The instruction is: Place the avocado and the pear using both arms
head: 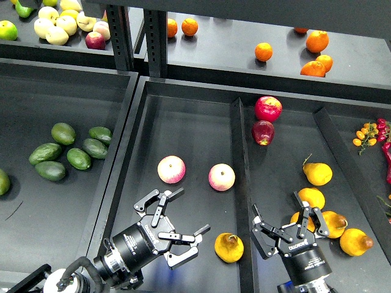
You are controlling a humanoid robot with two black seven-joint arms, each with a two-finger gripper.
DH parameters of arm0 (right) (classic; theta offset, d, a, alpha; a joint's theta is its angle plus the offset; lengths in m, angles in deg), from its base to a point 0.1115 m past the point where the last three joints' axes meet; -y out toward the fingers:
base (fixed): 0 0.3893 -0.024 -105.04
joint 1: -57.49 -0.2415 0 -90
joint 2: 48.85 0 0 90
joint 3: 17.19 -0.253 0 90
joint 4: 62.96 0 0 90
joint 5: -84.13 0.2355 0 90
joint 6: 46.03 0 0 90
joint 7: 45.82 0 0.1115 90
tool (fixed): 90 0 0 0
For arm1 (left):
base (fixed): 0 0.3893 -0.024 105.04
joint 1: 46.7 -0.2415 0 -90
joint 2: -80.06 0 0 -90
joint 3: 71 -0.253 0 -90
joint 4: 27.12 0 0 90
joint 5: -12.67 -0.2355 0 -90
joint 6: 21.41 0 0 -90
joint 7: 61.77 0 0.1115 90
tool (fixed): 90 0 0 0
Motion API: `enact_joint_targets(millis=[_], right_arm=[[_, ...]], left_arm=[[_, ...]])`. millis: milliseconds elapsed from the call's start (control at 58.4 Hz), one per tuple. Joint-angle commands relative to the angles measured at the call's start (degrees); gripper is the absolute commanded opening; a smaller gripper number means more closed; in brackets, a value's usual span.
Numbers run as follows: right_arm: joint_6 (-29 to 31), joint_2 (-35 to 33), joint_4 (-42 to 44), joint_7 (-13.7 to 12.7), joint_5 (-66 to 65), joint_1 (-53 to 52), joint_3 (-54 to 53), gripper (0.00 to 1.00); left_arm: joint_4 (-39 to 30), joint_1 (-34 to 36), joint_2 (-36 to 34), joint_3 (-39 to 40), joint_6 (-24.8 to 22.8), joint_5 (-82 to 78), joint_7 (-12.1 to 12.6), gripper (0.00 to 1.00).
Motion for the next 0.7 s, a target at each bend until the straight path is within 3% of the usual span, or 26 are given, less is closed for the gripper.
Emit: enact_joint_targets(millis=[0,685], right_arm=[[0.0,0.0,0.0,0.0,0.0,0.0,0.0,1.0],[0.0,0.0,0.0,0.09,0.0,-0.09,0.09,1.0]], left_arm=[[0.0,-0.09,0.0,-0.02,0.0,-0.01,0.12,0.99],[0.88,1.85,0.0,-0.2,0.0,-0.97,0.12,0.99]])
